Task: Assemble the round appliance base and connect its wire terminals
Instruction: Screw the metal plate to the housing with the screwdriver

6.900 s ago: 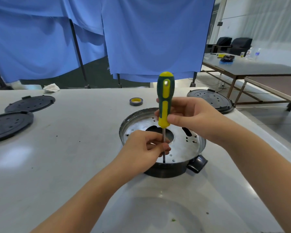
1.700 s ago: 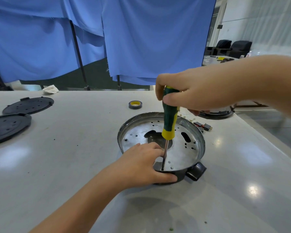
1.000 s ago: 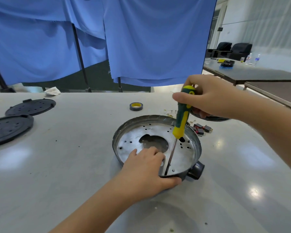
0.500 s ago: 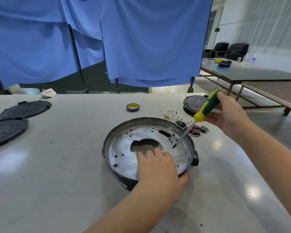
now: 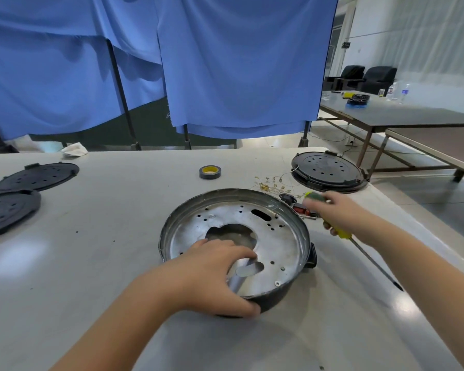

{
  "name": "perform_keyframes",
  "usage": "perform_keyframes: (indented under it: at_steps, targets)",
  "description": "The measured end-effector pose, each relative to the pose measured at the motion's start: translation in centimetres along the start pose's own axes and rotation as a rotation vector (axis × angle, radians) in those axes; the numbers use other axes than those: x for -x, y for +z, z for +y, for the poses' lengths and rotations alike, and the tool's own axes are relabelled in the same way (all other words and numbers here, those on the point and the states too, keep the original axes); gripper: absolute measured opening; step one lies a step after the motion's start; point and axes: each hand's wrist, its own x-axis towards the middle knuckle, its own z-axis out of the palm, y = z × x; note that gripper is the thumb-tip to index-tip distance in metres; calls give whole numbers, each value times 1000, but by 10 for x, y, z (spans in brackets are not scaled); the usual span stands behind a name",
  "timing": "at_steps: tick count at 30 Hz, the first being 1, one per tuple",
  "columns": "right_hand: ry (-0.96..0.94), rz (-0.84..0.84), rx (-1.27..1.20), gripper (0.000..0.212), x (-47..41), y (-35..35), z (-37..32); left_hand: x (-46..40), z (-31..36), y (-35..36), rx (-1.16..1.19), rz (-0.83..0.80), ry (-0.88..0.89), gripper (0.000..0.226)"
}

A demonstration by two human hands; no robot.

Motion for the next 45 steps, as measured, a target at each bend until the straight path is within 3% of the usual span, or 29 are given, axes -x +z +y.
perform_keyframes:
  at_steps: [3, 5, 12, 25, 31, 34, 45]
  targets:
    - [-145, 59, 291, 19, -7, 19, 12, 0, 2, 9, -13, 88, -5, 76]
    - [-146, 130, 372, 15, -13, 24, 15, 0, 4, 14, -17, 106, -47, 77]
    - [-136, 158, 393, 14, -34, 29, 14, -11, 6, 20, -55, 117, -164, 85]
    - [-271, 150, 388, 17, -41, 33, 12, -31, 21, 31, -43, 150, -293, 73]
    - [-126, 164, 334, 27, -42, 38, 11, -42, 36, 37, -22, 157, -363, 71]
    - [-103, 260, 351, 33, -37, 39, 20, -43, 38, 37, -30, 172, -376, 71]
    - [-79, 322, 818, 25, -12, 32, 32, -43, 37, 35, -27, 170, -377, 71]
